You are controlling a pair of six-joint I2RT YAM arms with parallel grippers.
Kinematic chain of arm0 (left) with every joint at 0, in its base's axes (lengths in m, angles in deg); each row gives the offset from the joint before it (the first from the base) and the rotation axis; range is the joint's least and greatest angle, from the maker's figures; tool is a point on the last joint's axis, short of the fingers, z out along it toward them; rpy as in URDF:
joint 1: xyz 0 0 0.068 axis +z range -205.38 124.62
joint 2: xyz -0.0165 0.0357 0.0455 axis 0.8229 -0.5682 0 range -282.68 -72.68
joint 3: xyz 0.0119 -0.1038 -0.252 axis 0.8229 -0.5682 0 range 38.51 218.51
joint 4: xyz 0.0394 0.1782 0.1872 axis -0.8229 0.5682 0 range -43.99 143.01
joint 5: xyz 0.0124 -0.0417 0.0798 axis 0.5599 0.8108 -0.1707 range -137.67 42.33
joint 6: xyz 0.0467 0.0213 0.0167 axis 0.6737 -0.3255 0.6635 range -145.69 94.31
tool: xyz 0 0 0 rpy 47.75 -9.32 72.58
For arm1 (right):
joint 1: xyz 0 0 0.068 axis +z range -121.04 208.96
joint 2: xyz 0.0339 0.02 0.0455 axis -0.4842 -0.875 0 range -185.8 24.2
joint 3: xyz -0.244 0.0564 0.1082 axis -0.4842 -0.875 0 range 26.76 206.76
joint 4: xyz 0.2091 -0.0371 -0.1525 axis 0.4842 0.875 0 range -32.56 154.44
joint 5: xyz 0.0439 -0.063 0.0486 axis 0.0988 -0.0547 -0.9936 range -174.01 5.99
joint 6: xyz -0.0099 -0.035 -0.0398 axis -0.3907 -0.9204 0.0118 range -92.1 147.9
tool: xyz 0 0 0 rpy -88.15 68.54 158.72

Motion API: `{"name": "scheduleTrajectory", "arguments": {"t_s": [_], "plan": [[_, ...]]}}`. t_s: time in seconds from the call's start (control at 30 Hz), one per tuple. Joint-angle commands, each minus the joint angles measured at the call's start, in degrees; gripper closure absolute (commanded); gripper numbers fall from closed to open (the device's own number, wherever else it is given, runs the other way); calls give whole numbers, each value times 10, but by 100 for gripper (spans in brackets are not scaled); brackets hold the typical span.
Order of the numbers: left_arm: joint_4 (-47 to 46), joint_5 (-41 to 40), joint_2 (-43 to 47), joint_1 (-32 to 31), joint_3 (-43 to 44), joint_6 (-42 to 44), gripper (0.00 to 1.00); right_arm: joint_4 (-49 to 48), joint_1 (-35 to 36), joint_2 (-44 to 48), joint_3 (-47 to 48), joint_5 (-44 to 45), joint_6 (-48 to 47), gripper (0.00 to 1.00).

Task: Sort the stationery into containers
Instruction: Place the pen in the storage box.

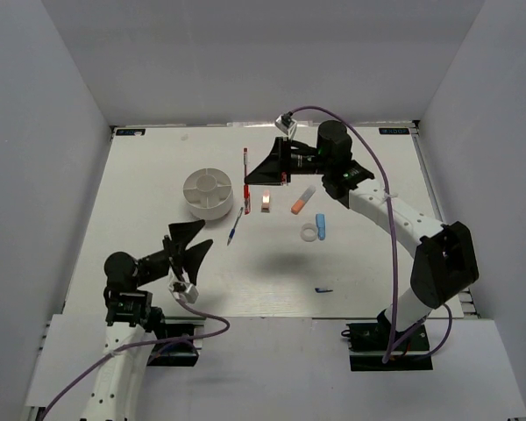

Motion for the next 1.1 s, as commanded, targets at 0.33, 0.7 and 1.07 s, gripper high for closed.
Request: {"name": "scheduleTrajectory", "arguments": {"t_s": [0.33,0.7,1.07], "plan": [[-280,188,-137,0,-7,157,23,13,39,-26,-10,10,99,100],[-258,225,-164,-17,3,185,26,16,82,-78,15,25,135,100],[-221,220,-197,-34,25,224,39,11,114,-99,46,29,134,100]]}}
